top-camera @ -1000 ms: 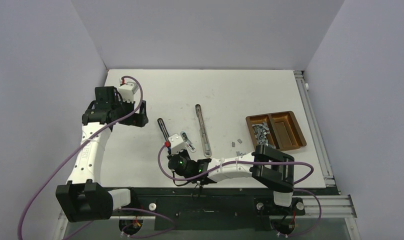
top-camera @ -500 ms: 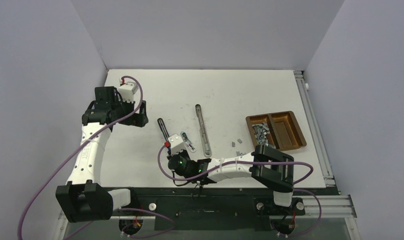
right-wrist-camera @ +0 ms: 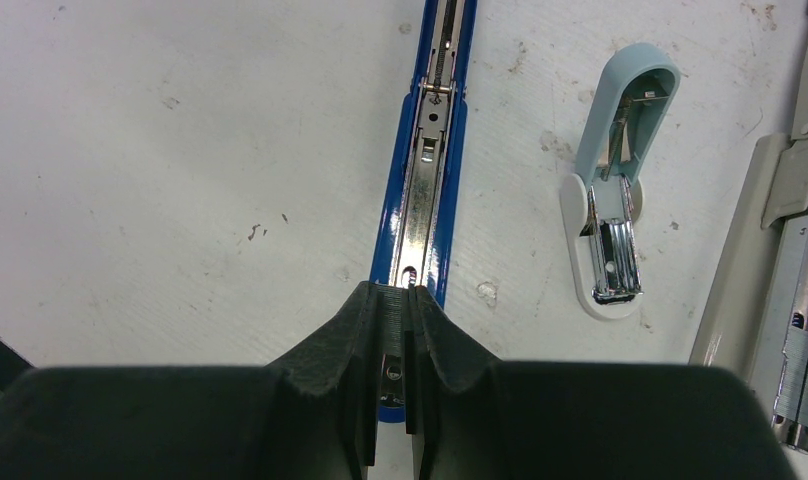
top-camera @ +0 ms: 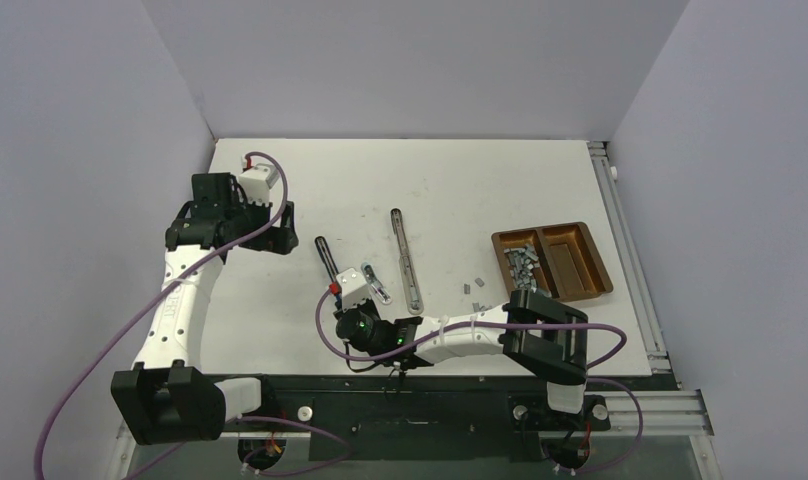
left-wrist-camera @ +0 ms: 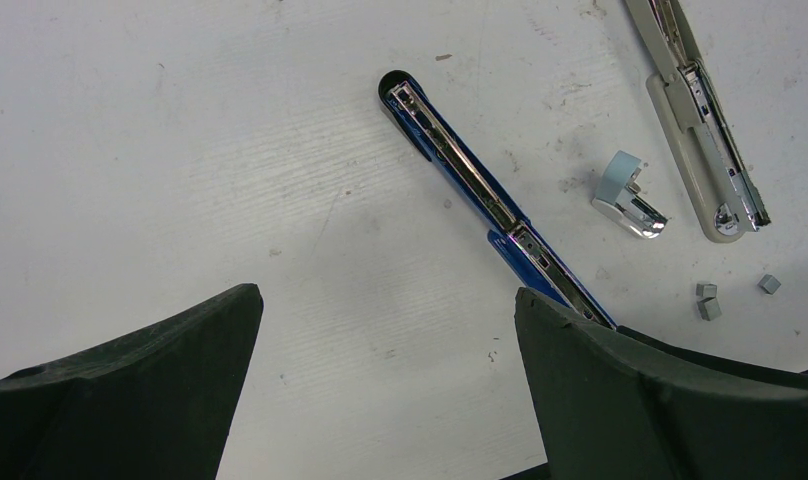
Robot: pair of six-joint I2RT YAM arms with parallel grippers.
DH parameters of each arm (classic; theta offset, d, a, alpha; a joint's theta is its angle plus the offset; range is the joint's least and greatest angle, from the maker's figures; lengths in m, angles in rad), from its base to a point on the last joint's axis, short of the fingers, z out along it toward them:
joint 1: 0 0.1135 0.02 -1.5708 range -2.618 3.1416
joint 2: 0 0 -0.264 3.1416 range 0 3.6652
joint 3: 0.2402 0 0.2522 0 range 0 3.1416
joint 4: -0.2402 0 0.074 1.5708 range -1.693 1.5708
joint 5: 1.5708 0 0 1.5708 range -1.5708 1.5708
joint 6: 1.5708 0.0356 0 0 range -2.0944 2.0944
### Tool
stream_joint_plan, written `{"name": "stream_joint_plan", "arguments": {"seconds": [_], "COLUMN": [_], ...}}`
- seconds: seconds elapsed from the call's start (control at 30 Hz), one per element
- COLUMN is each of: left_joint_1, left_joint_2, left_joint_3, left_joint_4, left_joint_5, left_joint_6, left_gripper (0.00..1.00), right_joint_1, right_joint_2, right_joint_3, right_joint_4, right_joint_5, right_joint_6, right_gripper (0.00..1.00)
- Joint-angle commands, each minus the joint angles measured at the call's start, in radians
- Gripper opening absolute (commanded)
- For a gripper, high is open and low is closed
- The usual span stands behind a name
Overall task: Load the staples into the stapler
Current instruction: Install the staple into the stapler.
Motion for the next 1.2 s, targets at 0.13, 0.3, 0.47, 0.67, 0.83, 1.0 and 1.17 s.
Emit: {"name": "stream_joint_plan", "arguments": {"seconds": [0.13,0.3,0.47,0.67,0.83,1.0,1.17], "left_joint_1": [-0.005,-0.005,-0.005,-0.005,-0.005,-0.005,-0.005], "left_joint_2": [-0.023,-0.021,-0.021,-0.02,-0.024,-0.027,-0.026], "left_joint_3": [0.045,0.048,0.055,0.063,0.063,0.055,0.059], "left_joint_4": [0.014,0.011,0.007,0.002,0.003,0.002,0.0], "left_joint_5": [-0.011,-0.012,-0.013,-0.011,-0.014,-0.012,-0.014], "left_joint_6": [0.001,0.002,0.004,0.002,0.004,0.002,0.004], "left_gripper": [0.96,0.96,0.96,0.96,0.96,0.96,0.96], "right_joint_1": [-0.008,-0.01,-0.012,-0.014,-0.014,-0.007,0.008], "right_joint_2": [0.015,0.016,0.017,0.016,0.015,0.008,-0.003], "right_joint_3": [-0.005,-0.009,-0.018,-0.019,-0.021,-0.017,-0.016], "right_joint_4": [0.042,0.041,0.041,0.041,0.047,0.051,0.066], "right_joint_5": [0.005,0.008,0.012,0.013,0.006,0.016,0.023], "right_joint_6": [0.018,0.021,0.026,0.028,0.024,0.008,-0.016], "right_gripper": [0.09,0.09,0.09,0.09,0.09,0.09,0.09]}}
